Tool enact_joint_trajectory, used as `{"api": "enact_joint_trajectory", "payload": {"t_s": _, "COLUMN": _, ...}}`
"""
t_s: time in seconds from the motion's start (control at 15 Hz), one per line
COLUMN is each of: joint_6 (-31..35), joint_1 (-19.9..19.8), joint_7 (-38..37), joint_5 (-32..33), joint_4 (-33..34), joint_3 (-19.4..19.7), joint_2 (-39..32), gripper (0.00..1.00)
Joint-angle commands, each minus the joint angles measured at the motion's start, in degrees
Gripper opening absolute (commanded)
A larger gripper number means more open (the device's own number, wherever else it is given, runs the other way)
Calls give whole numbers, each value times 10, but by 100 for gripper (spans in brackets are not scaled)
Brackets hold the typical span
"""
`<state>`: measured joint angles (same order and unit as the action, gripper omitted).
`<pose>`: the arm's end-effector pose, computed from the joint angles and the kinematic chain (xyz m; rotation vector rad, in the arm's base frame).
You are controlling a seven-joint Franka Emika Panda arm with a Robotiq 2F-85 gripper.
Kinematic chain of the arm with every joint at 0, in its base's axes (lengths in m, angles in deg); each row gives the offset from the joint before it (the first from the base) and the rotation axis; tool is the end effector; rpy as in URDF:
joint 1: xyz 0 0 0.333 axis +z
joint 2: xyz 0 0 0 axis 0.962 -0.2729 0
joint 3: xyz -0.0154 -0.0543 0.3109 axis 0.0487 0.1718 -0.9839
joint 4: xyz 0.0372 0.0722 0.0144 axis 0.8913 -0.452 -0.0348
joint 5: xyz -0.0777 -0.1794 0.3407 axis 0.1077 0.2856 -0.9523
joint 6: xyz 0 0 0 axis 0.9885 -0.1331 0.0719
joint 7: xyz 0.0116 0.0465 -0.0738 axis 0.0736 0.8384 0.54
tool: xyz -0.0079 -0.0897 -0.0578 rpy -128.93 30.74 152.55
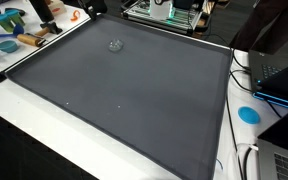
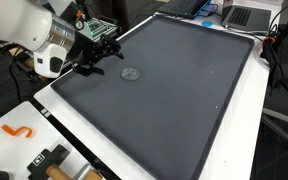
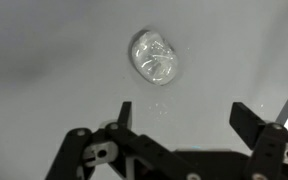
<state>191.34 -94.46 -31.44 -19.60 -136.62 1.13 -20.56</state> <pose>0.4404 -0.2407 0.2683 -2.4207 0.6989 0.0860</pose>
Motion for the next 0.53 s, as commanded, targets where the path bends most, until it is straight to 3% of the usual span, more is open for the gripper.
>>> {"api": "enact_joint_trajectory", "payload": {"t_s": 0.0, "joint_6": 5, "joint_1": 19, "joint_7": -7, "joint_5": 25, "joint_4": -26, "joint_3": 1, "joint_2": 40, "gripper": 100}}
{"api": "enact_joint_trajectory", "payload": {"t_s": 0.47, "joint_6": 37, "joint_1": 78, "joint_7": -91, "joint_5": 144, "joint_4": -41, "joint_3": -20, "joint_2": 99, "gripper": 100}}
